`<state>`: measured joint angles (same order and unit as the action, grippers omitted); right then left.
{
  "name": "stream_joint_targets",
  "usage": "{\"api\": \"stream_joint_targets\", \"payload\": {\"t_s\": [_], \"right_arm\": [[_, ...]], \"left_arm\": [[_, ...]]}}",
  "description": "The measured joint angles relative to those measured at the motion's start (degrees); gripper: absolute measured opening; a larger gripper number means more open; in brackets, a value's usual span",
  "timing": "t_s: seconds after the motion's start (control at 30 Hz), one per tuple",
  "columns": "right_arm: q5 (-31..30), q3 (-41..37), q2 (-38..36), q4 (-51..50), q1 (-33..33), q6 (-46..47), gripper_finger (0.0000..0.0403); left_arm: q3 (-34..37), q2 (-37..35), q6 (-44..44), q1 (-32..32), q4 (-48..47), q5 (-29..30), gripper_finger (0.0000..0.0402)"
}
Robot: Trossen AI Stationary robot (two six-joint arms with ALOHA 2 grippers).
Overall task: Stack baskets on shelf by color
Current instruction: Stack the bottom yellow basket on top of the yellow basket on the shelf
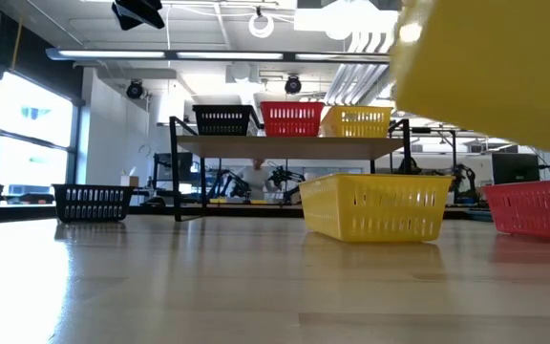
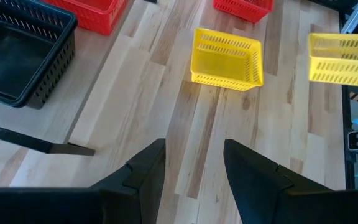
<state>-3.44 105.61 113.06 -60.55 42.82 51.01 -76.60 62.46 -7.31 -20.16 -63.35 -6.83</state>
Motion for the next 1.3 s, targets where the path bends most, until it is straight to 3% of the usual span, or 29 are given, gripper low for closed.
{"api": "stream_joint_targets", "payload": {"t_s": [0.83, 1.17, 1.3], "right_arm": [[-18.11, 13.92, -0.76, -29.59, -24.82, -33.94, 0.0000], [-24.58, 13.92, -9.28, -29.49, -33.36, -45.28, 0.0000], [-25.51, 13.94, -11.92, -29.49, -38.95, -51.19, 0.0000]], "left_arm": [[0.00, 0.00, 5.06, 0.00, 0.00, 3.02, 0.0154], [0.00, 0.00, 5.00, -0.02, 0.17, 3.40, 0.0154], [0.00, 0.00, 4.98, -0.01, 0.17, 6.27, 0.0154]]}}
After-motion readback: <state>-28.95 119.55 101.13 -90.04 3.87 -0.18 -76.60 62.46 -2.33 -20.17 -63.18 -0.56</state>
